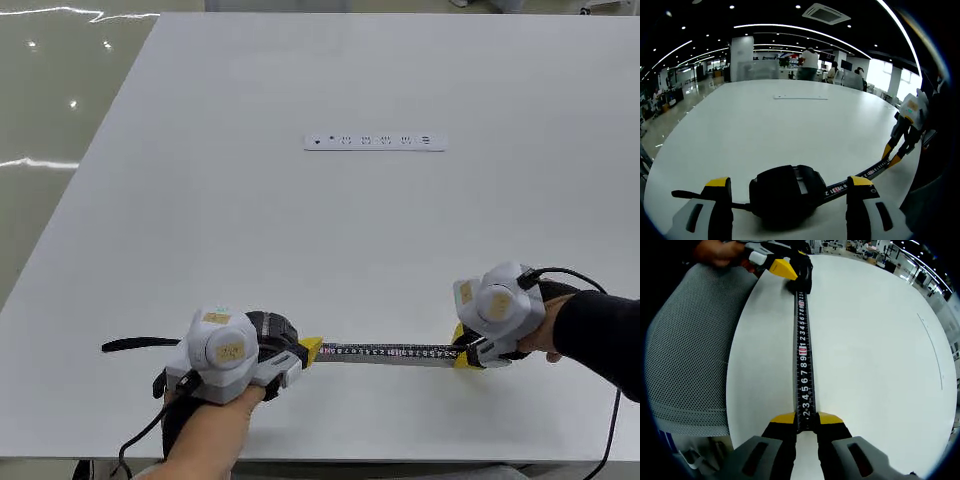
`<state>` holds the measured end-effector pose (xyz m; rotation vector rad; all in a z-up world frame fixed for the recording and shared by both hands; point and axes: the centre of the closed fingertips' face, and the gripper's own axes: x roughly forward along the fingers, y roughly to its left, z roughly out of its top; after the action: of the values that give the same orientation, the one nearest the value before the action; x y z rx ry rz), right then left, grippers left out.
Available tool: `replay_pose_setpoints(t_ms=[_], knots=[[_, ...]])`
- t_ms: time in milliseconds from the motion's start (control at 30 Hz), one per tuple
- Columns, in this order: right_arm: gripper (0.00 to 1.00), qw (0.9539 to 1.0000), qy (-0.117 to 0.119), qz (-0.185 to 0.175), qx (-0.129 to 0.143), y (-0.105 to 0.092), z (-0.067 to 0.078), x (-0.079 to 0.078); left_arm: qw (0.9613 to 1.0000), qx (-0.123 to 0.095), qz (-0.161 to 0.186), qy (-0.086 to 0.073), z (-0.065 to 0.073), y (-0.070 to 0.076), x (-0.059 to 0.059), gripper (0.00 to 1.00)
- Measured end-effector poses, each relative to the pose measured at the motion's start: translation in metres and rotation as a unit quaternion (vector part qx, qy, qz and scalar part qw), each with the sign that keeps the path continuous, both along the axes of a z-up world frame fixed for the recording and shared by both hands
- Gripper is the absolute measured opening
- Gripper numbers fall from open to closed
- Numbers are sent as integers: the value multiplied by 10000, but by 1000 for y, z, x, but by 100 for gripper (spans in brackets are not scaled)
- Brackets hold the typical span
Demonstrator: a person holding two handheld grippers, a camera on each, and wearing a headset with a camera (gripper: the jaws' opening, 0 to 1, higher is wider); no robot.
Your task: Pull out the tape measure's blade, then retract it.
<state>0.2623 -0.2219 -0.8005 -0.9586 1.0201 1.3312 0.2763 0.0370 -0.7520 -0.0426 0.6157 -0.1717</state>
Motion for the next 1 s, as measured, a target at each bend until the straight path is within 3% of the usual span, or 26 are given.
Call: replay_pose_setpoints(t_ms=[200,300,333,367,467,567,633,667,700,1000], knots=[[9,9999,-2,99,-124,0,0,0,9997,-158,60,149,-4,-3,-2,77],[9,9995,76,20,-321,1,-1,2,9995,-109,112,286,-10,-2,-3,74],[9,9984,156,72,-545,1,-2,2,9990,-31,223,384,-13,4,-1,73],[9,9978,151,186,-625,0,-2,2,9990,110,208,379,-13,5,0,73],[8,9973,204,98,-693,1,-3,3,9990,-53,217,381,-11,-1,2,69],[9,9973,220,77,-695,0,-2,2,9991,10,221,370,-11,1,2,69],[9,9973,232,43,-700,0,-2,2,9989,5,264,381,-11,5,2,64],[9,9972,230,33,-716,0,-2,2,9990,-95,248,368,-11,4,2,64],[8,9970,225,40,-739,0,-2,2,9992,8,222,337,-11,4,1,63],[9,9967,130,-131,-792,-1,-3,2,9992,43,175,370,-12,4,1,62]])
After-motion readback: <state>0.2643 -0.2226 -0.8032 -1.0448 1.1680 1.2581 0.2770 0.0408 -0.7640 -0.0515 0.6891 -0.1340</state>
